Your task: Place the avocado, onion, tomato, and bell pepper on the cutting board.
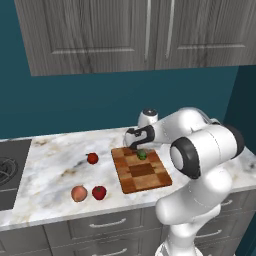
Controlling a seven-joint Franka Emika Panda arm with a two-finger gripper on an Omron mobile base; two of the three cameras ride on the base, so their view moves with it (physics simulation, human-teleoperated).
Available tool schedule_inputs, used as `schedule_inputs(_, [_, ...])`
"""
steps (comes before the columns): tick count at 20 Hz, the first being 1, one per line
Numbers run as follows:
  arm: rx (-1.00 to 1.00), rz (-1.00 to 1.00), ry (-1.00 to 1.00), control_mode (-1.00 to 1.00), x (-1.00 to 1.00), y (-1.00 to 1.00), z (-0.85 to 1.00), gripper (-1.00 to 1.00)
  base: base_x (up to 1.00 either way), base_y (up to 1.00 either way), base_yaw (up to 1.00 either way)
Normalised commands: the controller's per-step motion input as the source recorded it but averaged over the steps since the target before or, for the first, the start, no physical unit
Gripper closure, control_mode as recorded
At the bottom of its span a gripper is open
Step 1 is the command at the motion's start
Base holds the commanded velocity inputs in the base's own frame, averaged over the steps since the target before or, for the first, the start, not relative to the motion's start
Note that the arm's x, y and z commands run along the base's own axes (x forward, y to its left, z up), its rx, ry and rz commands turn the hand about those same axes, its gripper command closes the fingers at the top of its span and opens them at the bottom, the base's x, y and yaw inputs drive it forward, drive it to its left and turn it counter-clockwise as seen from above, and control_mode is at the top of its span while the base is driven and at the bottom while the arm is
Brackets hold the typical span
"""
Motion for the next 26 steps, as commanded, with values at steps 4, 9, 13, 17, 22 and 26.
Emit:
schedule_inputs(4, [0.0, 0.01, -0.03, -1.0, 0.07, 0.2, 0.84, -1.0, 0.0, 0.0, 0.0])
schedule_inputs(9, [0.0, 0.08, -0.03, -1.0, 0.03, 0.37, 0.49, -1.0, 0.0, 0.0, 0.0])
schedule_inputs(13, [0.0, 0.16, 0.0, -1.0, -0.18, 0.68, 0.02, -1.0, 0.0, 0.0, 0.0])
schedule_inputs(17, [0.0, 0.17, 0.0, -1.0, -0.44, 0.75, 0.02, -1.0, 0.0, 0.0, 0.0])
schedule_inputs(22, [0.0, 0.18, 0.0, -1.0, -0.46, 0.79, -0.11, -1.0, 0.0, 0.0, 0.0])
schedule_inputs(26, [0.0, 0.19, -0.02, -1.0, -0.56, 0.76, -0.52, -1.0, 0.0, 0.0, 0.0])
